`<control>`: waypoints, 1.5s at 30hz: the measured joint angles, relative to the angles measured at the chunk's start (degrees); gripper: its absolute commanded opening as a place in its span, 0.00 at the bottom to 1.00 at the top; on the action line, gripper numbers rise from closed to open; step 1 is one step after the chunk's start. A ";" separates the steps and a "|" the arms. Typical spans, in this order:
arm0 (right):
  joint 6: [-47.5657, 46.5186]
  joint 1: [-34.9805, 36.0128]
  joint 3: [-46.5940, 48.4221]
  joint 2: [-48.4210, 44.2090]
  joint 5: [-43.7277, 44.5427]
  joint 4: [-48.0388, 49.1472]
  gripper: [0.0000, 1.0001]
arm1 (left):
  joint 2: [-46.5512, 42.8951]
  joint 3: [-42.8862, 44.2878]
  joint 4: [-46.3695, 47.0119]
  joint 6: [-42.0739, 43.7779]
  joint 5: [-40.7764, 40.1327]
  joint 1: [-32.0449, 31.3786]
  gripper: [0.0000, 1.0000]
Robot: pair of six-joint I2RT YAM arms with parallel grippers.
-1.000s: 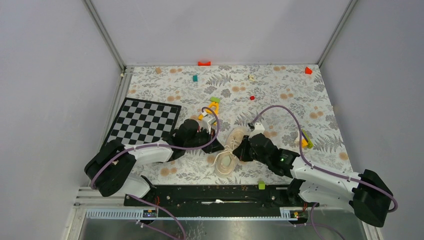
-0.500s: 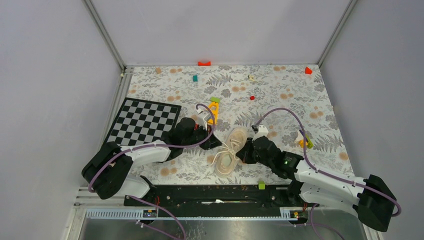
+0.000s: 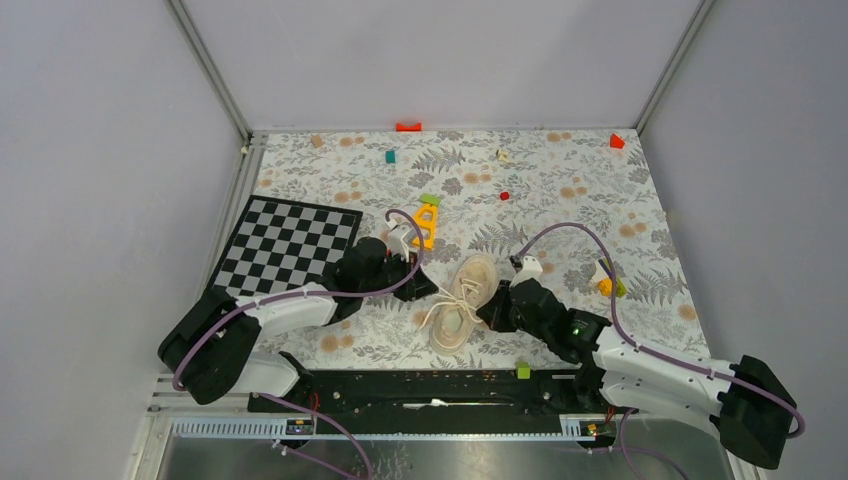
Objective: Tie the shoes
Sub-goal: Tie the shoelace on the shoe.
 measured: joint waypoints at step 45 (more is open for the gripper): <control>3.39 0.24 -3.48 -4.59 3.56 -0.09 0.00 | 3.28 -0.76 2.32 -2.43 3.10 6.21 0.00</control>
